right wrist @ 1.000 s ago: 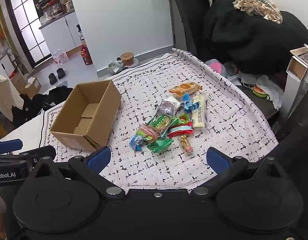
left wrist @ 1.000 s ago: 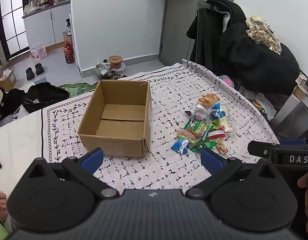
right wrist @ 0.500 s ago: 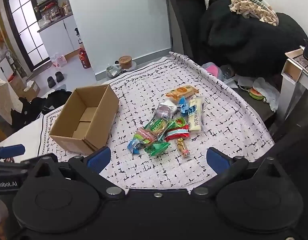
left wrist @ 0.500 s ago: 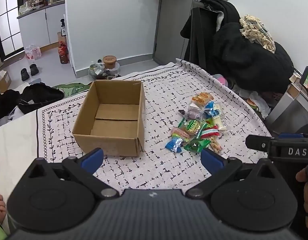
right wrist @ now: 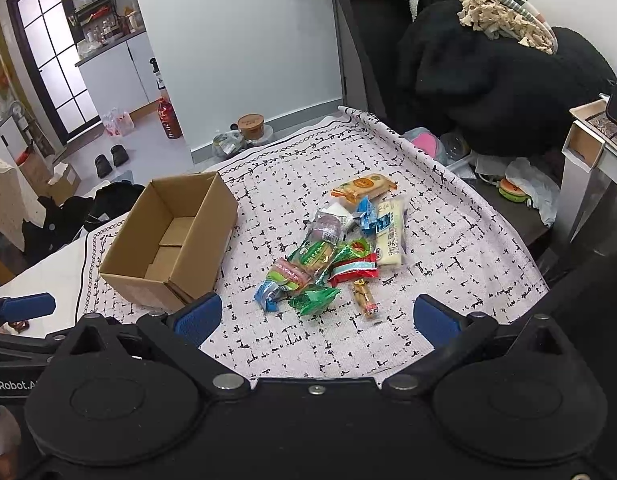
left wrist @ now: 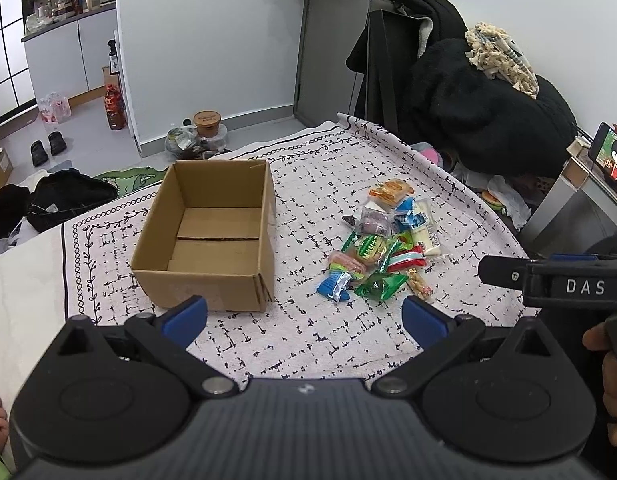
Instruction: Organize snacks
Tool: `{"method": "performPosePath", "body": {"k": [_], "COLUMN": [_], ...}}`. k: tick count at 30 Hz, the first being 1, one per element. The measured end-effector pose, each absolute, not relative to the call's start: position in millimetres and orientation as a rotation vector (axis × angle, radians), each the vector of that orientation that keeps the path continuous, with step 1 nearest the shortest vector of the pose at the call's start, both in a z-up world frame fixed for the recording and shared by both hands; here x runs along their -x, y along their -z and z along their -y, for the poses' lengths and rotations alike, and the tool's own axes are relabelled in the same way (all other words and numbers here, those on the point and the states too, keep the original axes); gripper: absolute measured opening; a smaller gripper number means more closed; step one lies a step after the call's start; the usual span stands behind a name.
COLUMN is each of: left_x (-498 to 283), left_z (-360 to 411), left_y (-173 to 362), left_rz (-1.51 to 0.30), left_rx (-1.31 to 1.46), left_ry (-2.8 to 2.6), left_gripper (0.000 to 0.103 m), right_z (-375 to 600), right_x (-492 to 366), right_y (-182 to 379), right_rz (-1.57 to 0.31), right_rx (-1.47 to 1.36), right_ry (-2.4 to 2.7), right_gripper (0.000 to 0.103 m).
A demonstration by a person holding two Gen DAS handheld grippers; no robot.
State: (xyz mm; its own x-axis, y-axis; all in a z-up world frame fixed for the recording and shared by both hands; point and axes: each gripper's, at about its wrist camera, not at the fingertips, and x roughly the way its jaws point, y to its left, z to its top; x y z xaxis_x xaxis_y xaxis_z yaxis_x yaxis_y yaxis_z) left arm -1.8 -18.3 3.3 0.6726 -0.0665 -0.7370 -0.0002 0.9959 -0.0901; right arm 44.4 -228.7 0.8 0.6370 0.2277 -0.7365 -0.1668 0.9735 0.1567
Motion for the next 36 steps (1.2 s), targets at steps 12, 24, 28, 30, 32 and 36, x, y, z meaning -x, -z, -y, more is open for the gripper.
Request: {"method": "performPosePath", "body": {"k": [12, 24, 28, 30, 32, 36], "left_x": [1.8, 0.1, -1.0, -1.6, -2.2, -2.3], "left_z": [15.5, 15.1, 15.2, 15.3, 15.1, 15.4], "left_y": [-2.5, -1.6, -0.9, -1.3, -1.5, -2.6], "left_rz": [-0.835, -0.836, -0.839, -0.839, -0.838, -0.835], "left_rx": [0.089, 0.088, 0.086, 0.084, 0.084, 0.085], "left_ry": [0.030, 0.034, 0.034, 0.035, 0.036, 0.035], "left_gripper": [0.103, 0.103, 0.103, 0.103, 0.103, 0.103], "right_z": [227.3, 227.6, 228.2, 228.9, 229.1, 231.1], "right_x": [-44.4, -44.6, -45.0, -45.1, -45.2, -47.0], "right_y": [-0.9, -0.4, -0.1, 0.2, 0.3, 0.7], "right_rz": [-0.844, -0.834, -0.835, -0.837, -0.836, -0.844], "right_rx": [-0.068, -0.059, -0.059, -0.064, -0.065, -0.078], "right_ry": [-0.244, -0.265, -0.264, -0.265, -0.265, -0.267], "right_gripper": [0.103, 0.103, 0.103, 0.103, 0.103, 0.103]}}
